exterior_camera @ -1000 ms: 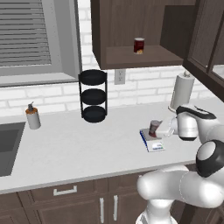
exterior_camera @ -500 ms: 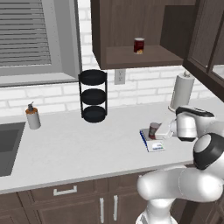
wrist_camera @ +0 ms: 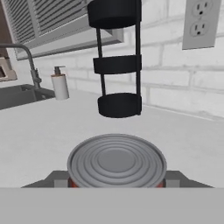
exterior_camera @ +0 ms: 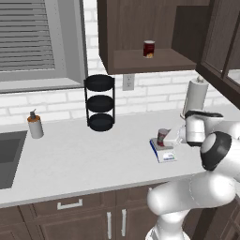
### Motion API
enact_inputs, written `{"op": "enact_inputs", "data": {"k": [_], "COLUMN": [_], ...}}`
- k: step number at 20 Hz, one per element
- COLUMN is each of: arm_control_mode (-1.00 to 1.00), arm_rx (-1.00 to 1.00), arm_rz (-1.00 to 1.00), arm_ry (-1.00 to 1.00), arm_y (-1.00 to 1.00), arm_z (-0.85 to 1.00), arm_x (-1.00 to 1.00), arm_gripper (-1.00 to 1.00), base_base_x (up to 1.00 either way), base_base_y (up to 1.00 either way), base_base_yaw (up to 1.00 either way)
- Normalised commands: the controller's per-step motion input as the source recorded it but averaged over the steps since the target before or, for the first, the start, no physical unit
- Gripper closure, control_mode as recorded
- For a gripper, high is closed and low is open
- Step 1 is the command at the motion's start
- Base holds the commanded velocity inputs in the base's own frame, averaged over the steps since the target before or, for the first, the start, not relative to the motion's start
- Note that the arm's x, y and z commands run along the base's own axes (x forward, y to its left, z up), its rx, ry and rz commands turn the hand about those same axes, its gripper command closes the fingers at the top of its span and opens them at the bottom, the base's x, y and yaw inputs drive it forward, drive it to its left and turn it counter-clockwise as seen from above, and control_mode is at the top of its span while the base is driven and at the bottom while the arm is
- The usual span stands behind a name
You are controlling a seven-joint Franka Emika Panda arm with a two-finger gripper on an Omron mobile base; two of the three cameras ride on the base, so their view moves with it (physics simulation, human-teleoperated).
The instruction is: Pick the canned food and place it on the digital scale for weighing, and close the cabinet.
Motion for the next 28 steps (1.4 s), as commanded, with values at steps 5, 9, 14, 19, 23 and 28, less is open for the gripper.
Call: {"op": "enact_inputs", "data": {"k": [5,9,14,19,23,28], "arm_control_mode": [-1.00,-1.00,-1.00,-1.00,-1.00,-1.00], "arm_rx": [-0.01,0.00,-0.02,0.00,0.00,0.00], "arm_rz": [0.00,0.00,0.00,0.00,0.00,0.00], "arm_ry": [-0.02,-0.03,-0.02,0.00,-0.01,-0.10], "arm_y": [0.00,0.00,0.08,0.00,0.00,0.00], "arm_z": [-0.31,-0.32,-0.15,0.00,0.02,0.01], "arm_x": [0.04,0.00,-0.16,0.00,0.00,-0.15], "arm_gripper": [1.00,1.00,-1.00,-1.00,-1.00,-1.00], "base_base_x": [0.00,0.00,0.00,0.00,0.00,0.00], "base_base_y": [0.00,0.00,0.00,0.00,0.00,0.00], "base_base_yaw": [0.00,0.00,0.00,0.00,0.00,0.00]}}
